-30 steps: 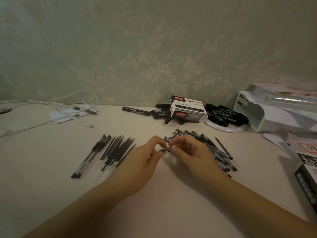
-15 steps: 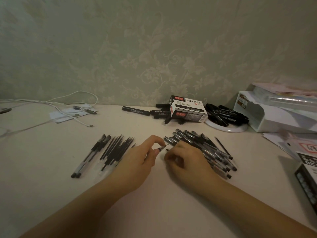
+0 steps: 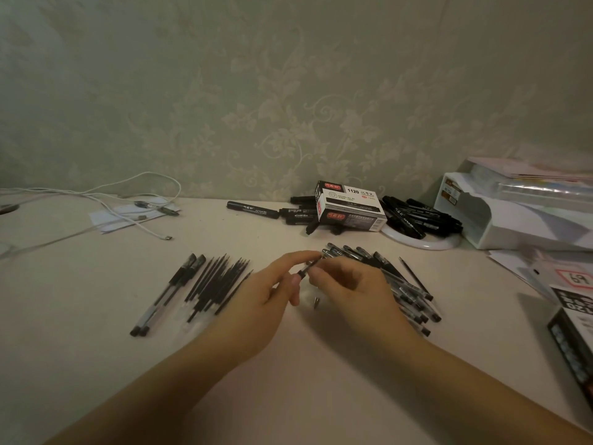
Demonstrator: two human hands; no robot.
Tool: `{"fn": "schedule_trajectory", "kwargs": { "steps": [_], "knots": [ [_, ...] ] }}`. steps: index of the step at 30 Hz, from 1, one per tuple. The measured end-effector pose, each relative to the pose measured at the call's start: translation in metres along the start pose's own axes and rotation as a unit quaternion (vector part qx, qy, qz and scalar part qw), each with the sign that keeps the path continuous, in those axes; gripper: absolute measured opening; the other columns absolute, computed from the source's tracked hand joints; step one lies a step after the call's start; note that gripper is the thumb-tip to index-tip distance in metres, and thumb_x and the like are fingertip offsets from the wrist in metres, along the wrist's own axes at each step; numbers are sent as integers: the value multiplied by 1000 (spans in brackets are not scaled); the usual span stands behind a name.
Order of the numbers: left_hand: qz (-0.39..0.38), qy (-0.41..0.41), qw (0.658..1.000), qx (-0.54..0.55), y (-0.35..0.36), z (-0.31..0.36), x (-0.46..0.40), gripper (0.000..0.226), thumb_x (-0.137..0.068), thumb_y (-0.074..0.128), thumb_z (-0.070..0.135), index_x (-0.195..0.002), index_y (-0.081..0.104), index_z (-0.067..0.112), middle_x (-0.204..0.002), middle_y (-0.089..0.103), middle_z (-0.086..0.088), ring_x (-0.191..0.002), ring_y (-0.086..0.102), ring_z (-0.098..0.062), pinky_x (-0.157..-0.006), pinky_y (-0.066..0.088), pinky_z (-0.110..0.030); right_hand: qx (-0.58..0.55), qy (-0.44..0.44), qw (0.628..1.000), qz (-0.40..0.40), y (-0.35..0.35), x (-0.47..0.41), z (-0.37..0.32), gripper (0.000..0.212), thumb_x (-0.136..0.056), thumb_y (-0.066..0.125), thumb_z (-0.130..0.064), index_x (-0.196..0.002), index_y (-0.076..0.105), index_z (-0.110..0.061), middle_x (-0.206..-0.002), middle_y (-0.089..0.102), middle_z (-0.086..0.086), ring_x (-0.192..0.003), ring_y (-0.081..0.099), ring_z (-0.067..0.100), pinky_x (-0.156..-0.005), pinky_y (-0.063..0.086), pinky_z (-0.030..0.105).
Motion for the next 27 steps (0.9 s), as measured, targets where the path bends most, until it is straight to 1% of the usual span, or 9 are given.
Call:
{"fn": "schedule_trajectory", "kwargs": {
  "steps": [6, 9, 12, 14, 17, 20, 22, 24, 27],
  "knots": [
    [3, 14, 999, -45, 2, 1, 0, 42, -101, 40, 19, -128, 51, 50, -73, 54, 14, -62, 47, 2, -60, 39, -10, -84, 40, 996, -4, 8, 3, 7, 7, -90, 69, -19, -91, 77, -20, -86, 75, -1, -76, 66, 2, -68, 50, 11],
    [-2, 26, 996, -88, 4, 5, 1, 42, -101, 41, 21, -132, 46, 49, -74, 55, 11, -62, 49, 2, -59, 38, -10, -132, 80, 988, 0, 7, 3, 15, 9, -91, 68, -19, -95, 76, -16, -88, 76, 0, -75, 66, 1, -68, 51, 12],
    [-2, 24, 994, -108, 6, 6, 2, 41, -98, 47, 29, -135, 40, 46, -77, 57, 21, -65, 52, 4, -60, 39, -9, -162, 98, 982, 17, 2, 0, 18, 12, -94, 65, -19, -98, 73, -13, -89, 76, 2, -78, 70, 7, -69, 53, 14],
    [-10, 22, 992, -122, 9, 5, 3, 45, -94, 52, 37, -134, 35, 46, -84, 54, 30, -66, 54, 3, -61, 42, -9, -195, 107, 974, 38, -5, -4, 19, 13, -96, 60, -18, -102, 70, -10, -91, 76, 4, -84, 72, 14, -71, 56, 19],
    [-22, 16, 986, -165, 9, -1, 4, 60, -83, 63, 51, -130, 26, 56, -87, 54, 21, -73, 52, 5, -59, 43, -14, -238, 122, 959, 96, -24, -13, 21, 12, -101, 52, -15, -102, 63, -9, -91, 77, 7, -85, 74, 20, -70, 57, 22],
    [-39, 21, 975, -217, 12, -6, 6, 64, -80, 64, 55, -130, 23, 58, -83, 51, 18, -81, 47, 8, -61, 39, -15, -270, 110, 940, 178, -60, -22, 18, 9, -101, 53, -16, -100, 61, -13, -83, 77, 4, -75, 73, 14, -64, 56, 21],
    [-40, 23, 972, -232, 14, -7, 4, 56, -84, 62, 50, -129, 29, 53, -86, 51, 21, -81, 48, 10, -62, 38, -12, -186, 84, 953, 222, -91, -26, 12, 8, -99, 56, -18, -99, 64, -17, -77, 75, -2, -67, 70, 6, -58, 54, 16],
    [-37, 24, 968, -247, 14, -5, 0, 45, -88, 61, 44, -128, 39, 46, -90, 49, 24, -76, 51, 9, -62, 39, -8, -28, 54, 970, 237, -117, -32, 4, 7, -97, 60, -20, -94, 67, -22, -74, 72, -5, -61, 67, 2, -56, 53, 16],
    [-24, 45, 958, -281, 14, 2, -9, 34, -92, 58, 35, -125, 49, 34, -96, 47, 19, -77, 51, 2, -67, 39, -8, 161, 41, 962, 216, -136, -43, 1, 8, -91, 68, -26, -84, 69, -30, -76, 68, -11, -70, 66, 7, -69, 54, 25]
  ]
}}
Point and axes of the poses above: each hand's wrist, its own x-axis away from the middle knuckle, its own y-axis out of the palm, z = x × y, the point moved 9 cm from there along -x, towards the middle knuckle
